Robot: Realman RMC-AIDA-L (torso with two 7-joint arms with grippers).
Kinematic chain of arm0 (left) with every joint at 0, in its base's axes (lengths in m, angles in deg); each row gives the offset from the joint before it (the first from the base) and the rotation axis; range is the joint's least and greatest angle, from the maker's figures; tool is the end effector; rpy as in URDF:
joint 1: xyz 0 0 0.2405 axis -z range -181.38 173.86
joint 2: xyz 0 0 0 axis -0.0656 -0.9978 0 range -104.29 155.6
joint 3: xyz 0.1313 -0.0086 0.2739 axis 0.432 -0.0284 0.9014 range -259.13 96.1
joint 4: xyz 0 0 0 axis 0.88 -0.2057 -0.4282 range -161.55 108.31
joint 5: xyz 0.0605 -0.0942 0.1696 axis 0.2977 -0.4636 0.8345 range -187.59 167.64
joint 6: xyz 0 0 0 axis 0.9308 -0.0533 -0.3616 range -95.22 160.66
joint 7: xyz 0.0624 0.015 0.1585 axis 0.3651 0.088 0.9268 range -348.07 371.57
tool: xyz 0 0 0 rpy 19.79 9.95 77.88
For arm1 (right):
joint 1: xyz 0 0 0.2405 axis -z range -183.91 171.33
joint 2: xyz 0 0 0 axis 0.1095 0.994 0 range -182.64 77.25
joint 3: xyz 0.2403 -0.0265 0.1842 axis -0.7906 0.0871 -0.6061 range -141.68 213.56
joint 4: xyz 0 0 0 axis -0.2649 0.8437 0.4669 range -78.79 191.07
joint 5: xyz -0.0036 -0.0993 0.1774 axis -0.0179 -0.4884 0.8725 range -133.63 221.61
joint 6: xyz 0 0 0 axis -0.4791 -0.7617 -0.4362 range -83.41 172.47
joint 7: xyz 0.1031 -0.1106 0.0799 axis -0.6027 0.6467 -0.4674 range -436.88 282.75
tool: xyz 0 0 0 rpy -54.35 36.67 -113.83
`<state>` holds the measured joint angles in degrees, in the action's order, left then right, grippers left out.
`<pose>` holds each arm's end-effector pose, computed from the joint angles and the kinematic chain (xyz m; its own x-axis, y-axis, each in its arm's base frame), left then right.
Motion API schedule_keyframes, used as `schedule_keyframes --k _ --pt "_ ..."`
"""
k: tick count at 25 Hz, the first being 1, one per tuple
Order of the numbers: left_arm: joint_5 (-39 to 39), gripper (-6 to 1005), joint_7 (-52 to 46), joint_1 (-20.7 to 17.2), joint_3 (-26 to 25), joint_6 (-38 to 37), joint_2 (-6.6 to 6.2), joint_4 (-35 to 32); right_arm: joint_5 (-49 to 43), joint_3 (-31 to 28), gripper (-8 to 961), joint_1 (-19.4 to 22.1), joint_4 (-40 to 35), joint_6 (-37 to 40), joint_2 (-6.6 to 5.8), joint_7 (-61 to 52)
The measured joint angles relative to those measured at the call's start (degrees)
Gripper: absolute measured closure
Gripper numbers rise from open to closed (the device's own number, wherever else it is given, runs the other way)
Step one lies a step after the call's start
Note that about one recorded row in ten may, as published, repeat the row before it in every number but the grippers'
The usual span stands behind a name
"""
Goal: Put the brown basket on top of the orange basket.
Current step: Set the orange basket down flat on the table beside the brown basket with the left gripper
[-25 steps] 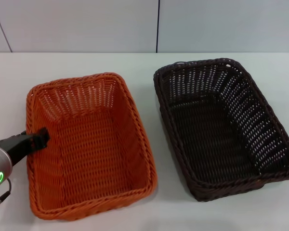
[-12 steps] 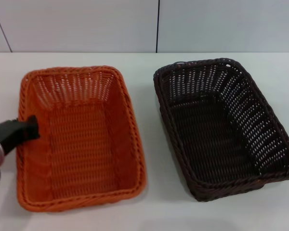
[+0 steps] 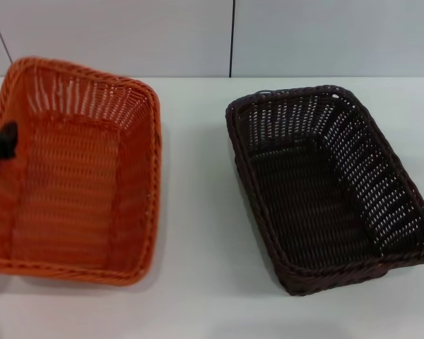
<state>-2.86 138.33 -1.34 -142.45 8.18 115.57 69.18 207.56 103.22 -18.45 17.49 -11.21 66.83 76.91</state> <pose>-0.3240 0.3365 0.0719 0.6810 0.4852 0.5484 0.6755 -0.1273 -0.7263 0.3621 0.3702 0.0835 0.6712 0.2431 -0.7002 -0.7195 -0.0133 -0.6944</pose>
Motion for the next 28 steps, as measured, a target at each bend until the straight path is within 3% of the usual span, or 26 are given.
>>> schedule_keyframes --k 2,8,15,19,25,28 --pt "-2.49 810 0.36 2.56 0.74 0.24 -3.51 -0.06 0.01 -0.05 529 0.04 0.09 0.00 0.00 -0.02" --pt "-14.30 812 4.29 9.15 3.48 3.82 -11.59 -2.54 0.00 -0.37 529 0.15 0.26 0.43 0.01 0.15" --pt "-20.60 822 6.24 14.79 7.51 6.31 -18.49 -3.08 0.00 -1.16 530 0.26 0.63 0.46 0.01 0.22" --pt "-23.39 822 6.32 15.12 7.84 12.62 -20.68 -3.93 0.01 -1.65 530 0.33 0.78 0.36 0.01 0.23" --pt "-25.19 822 5.81 15.04 8.08 19.94 -21.38 -6.05 0.00 -1.86 530 0.41 0.94 0.15 -0.03 0.26" --pt "-25.04 822 3.85 14.44 8.00 27.07 -21.50 -7.51 0.00 -1.89 530 0.50 0.95 0.14 -0.06 0.27"
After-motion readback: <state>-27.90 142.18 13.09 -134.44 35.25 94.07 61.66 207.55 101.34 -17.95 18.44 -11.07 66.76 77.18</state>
